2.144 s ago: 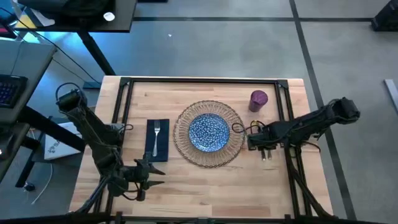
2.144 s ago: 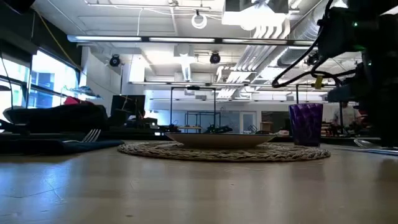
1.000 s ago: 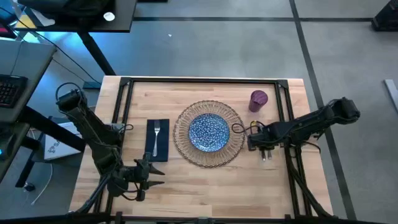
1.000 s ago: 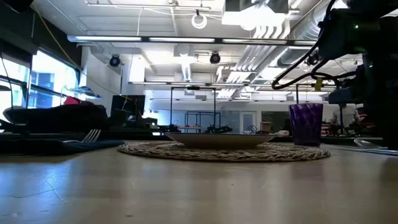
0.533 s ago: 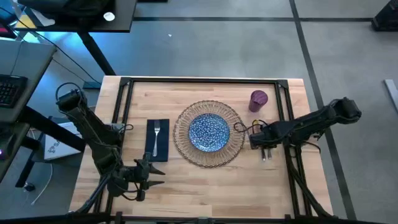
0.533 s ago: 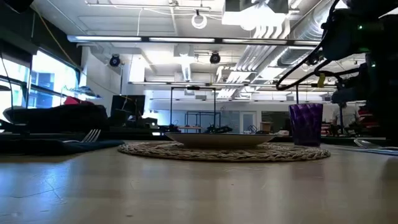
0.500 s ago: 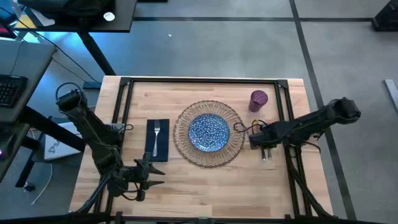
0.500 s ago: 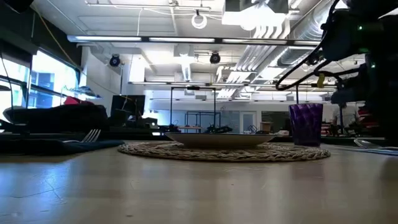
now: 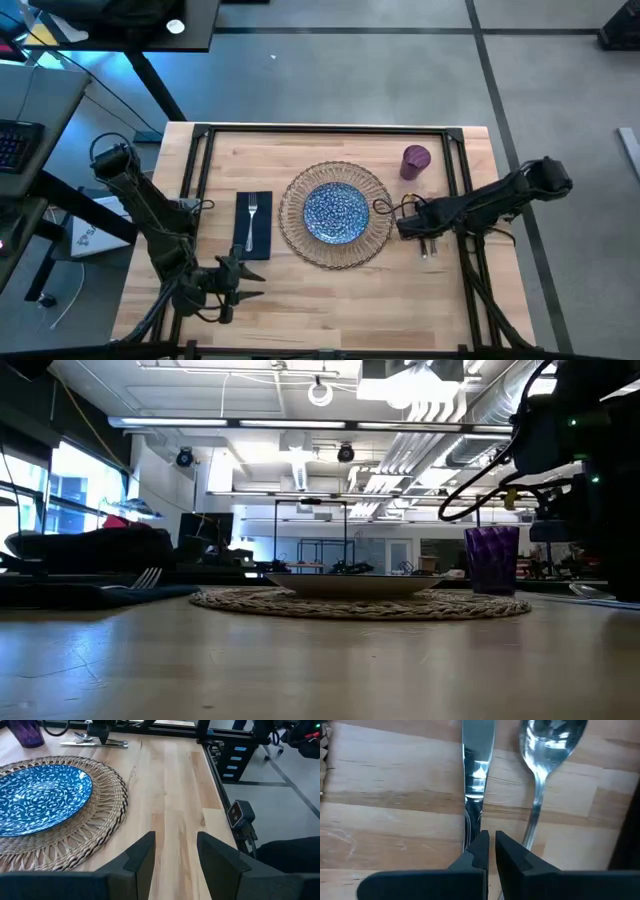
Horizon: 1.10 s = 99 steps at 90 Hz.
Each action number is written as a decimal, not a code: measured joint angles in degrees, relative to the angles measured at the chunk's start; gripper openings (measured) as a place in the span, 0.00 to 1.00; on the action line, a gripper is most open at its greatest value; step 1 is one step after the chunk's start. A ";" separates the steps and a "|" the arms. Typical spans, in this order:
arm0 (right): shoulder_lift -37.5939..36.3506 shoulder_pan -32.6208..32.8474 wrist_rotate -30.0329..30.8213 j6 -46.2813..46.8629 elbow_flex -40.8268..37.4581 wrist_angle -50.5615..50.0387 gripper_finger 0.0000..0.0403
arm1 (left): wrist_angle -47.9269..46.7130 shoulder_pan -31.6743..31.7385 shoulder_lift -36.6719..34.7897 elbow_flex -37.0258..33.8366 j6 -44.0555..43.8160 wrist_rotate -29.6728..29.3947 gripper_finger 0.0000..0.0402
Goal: Set table place
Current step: Put the table knife to the left of the silver spoon
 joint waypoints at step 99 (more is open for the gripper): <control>0.36 0.02 -7.68 -0.56 0.04 0.90 0.00 | 0.00 0.00 0.00 0.00 -0.10 0.00 0.32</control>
